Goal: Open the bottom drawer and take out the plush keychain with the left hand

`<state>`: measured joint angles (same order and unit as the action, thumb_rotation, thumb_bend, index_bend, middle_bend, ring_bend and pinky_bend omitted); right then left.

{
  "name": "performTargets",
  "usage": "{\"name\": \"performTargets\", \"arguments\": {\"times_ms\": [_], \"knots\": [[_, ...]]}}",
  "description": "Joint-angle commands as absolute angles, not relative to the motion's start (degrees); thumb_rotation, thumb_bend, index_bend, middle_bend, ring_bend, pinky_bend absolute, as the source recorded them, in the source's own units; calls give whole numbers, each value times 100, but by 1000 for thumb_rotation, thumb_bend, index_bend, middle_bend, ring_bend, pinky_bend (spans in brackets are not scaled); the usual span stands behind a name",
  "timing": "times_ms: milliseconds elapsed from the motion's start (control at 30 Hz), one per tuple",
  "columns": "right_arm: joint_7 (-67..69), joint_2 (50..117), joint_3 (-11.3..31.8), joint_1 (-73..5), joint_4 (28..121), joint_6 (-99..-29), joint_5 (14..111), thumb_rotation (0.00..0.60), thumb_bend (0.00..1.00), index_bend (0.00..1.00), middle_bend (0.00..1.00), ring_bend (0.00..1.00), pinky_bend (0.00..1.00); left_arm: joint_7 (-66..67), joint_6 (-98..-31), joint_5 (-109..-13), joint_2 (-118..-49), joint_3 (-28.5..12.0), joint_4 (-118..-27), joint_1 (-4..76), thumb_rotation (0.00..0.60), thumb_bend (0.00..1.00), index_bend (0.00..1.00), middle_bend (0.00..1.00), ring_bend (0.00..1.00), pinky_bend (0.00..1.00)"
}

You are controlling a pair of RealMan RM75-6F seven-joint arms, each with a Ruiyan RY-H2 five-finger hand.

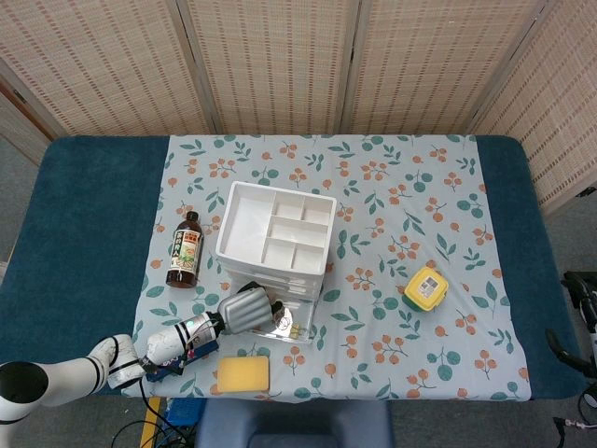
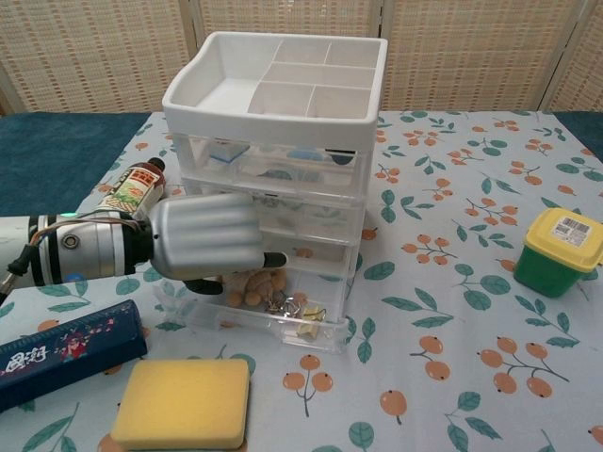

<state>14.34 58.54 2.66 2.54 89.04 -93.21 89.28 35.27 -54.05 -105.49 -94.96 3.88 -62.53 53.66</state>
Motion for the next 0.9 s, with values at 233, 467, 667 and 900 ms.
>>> {"name": "performTargets", "arguments": {"times_ms": [233, 467, 667, 900], "knots": [[1419, 5858, 273, 251, 8909, -9306, 8922, 600, 355, 14, 188, 96, 50, 3493, -5338, -10467, -9535, 375, -6204, 5387, 600, 196, 374, 914, 1000, 1000], [1411, 5847, 281, 265, 8920, -9326, 8919, 600, 355, 14, 188, 96, 50, 3476, -5315, -10423, -9551, 392, -6203, 5383, 600, 196, 432, 914, 1000, 1000], [1405, 5847, 286, 273, 8927, -9345, 8928, 600, 355, 14, 188, 96, 50, 3406, -5341, -10383, -9542, 399, -6247, 5361, 600, 195, 490, 914, 1000, 1000], [1419, 5851, 291, 271, 8916, -9346, 8935, 600, 355, 14, 188, 96, 50, 3332, -5430, -10351, -9502, 417, -6338, 5301, 600, 196, 538, 916, 1000, 1000]]}}
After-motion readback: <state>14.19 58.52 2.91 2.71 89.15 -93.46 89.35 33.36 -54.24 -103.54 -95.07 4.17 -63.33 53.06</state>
